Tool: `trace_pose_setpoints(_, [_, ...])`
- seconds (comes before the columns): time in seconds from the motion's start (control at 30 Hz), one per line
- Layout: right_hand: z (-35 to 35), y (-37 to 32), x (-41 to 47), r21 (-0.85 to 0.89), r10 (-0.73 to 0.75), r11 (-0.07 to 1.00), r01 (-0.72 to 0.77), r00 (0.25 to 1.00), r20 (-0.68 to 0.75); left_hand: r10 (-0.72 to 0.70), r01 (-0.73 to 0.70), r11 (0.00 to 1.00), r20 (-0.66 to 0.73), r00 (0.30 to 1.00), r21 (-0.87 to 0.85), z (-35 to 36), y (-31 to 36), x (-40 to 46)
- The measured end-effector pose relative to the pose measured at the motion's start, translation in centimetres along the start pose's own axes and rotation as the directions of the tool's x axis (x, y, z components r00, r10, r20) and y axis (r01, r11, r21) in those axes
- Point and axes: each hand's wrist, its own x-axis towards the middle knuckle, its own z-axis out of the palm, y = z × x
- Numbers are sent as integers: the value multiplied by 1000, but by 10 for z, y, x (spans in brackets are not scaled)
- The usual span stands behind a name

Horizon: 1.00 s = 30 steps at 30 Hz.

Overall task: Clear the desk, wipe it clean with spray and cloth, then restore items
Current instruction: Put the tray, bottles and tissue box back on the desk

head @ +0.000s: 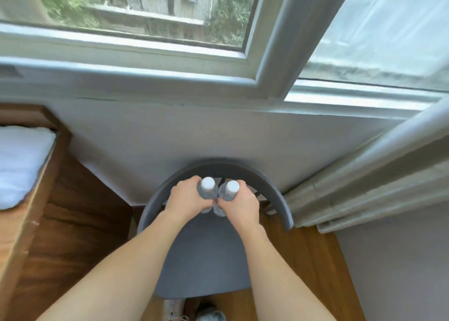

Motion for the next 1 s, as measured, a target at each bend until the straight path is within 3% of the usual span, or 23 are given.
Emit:
trace_pose_setpoints(0.3, [-48, -34, -97, -98, -143, 986, 137, 988, -54, 69, -72, 997, -238, 969, -3, -55, 22, -113])
trace_pose_setpoints(0.57, [-61, -86, -180, -143, -295, 946, 290, 956, -14, 33, -56, 997, -402, 915, -46, -114, 8, -202])
trace_pose_setpoints(0.77, [-40, -153, -227, -215, -416, 889, 405, 910, -5, 0, -38, 997, -499, 867, -66, -183, -31, -243])
trace_pose_setpoints(1.0, [32, -258, -276, -229, -527, 830, 509, 850, -20, -33, -18, 997, -594, 804, -80, -281, -118, -266])
